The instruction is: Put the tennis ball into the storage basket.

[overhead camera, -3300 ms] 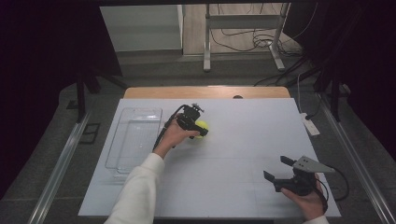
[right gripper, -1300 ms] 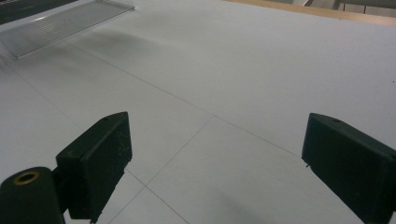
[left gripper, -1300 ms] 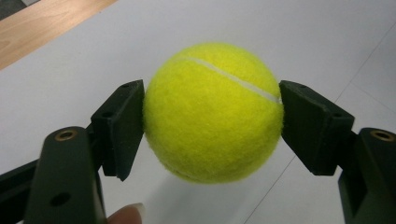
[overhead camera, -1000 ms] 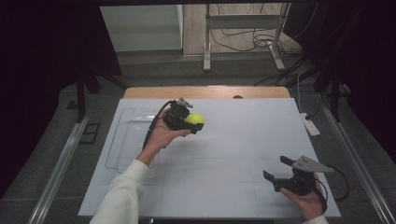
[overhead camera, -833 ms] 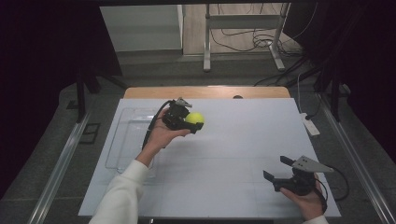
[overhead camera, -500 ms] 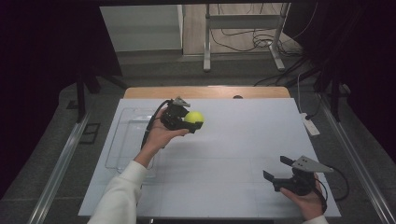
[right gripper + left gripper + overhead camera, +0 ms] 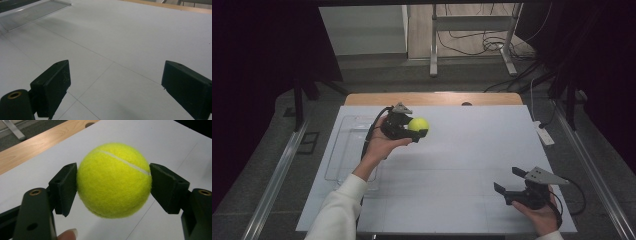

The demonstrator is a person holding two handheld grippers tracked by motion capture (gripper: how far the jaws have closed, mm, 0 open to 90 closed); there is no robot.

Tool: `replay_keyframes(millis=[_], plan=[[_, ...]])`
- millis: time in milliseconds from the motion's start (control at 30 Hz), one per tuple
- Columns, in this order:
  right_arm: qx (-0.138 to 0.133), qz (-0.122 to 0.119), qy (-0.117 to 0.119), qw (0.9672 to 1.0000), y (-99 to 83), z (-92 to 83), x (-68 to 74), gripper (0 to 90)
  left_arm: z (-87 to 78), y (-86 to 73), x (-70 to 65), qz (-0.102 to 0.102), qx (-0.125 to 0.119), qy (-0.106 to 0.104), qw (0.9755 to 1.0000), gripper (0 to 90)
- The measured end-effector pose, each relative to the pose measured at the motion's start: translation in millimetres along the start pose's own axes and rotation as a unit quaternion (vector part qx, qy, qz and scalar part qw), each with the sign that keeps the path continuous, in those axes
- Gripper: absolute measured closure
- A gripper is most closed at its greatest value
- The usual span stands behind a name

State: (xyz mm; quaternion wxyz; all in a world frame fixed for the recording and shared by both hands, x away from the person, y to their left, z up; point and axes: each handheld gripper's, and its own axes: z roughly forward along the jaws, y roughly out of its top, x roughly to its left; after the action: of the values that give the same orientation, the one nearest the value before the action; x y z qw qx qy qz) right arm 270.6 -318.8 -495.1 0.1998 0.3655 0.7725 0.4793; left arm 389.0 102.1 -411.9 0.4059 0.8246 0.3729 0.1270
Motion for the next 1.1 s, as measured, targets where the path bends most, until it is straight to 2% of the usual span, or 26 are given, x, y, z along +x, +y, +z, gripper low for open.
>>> replay_keyframes(millis=[1100], plan=[[-0.002,0.001,-0.006,1.0,0.6,-0.4,-0.2,9.0,-28.3,-3.8,4.5,-0.006,-0.046,0.01,0.9989,27.3]])
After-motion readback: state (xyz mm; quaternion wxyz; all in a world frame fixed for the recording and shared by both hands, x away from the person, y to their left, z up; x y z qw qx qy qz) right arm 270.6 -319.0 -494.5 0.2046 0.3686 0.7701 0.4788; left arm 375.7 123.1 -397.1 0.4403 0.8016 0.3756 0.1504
